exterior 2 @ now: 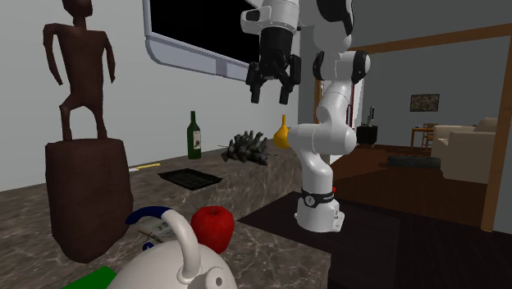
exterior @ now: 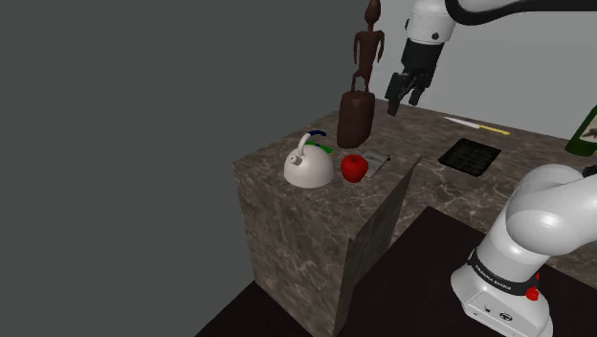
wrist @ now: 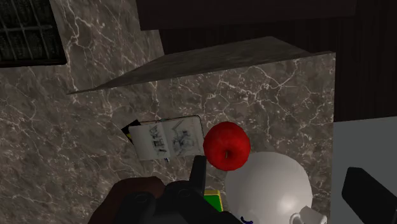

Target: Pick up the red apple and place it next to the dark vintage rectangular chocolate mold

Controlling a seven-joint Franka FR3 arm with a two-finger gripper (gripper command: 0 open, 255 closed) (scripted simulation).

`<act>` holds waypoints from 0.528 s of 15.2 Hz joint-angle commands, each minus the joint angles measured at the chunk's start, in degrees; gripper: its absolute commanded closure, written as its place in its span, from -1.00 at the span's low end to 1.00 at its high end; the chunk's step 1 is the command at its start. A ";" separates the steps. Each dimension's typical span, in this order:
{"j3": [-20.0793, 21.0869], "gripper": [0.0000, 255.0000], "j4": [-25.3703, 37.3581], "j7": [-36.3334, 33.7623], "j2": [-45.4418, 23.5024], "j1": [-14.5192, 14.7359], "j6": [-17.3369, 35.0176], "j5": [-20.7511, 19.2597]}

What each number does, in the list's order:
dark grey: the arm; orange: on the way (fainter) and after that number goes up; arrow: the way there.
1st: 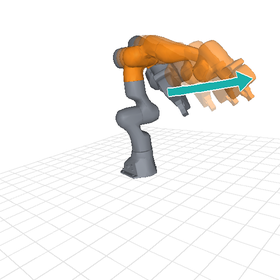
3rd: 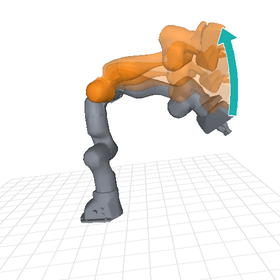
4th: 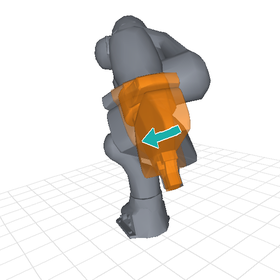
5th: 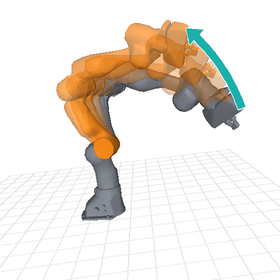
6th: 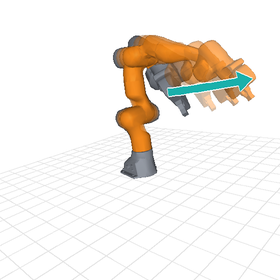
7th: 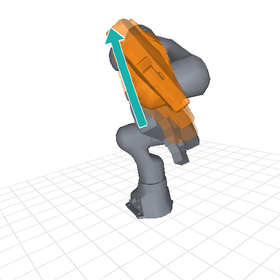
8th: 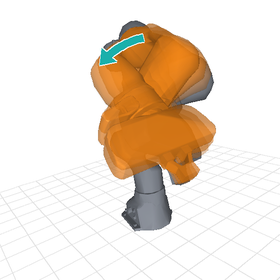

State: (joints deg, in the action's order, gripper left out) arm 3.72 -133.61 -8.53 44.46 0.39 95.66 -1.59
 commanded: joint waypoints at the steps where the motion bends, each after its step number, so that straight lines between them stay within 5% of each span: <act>1: 0.00 -1.00 0.00 0.00 0.00 0.00 0.00 0.00; 8: -4.24 -1.00 -4.45 3.61 -9.07 -0.55 13.11 1.09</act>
State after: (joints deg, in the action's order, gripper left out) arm -0.09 -137.44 -5.32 36.68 -0.18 106.76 -0.83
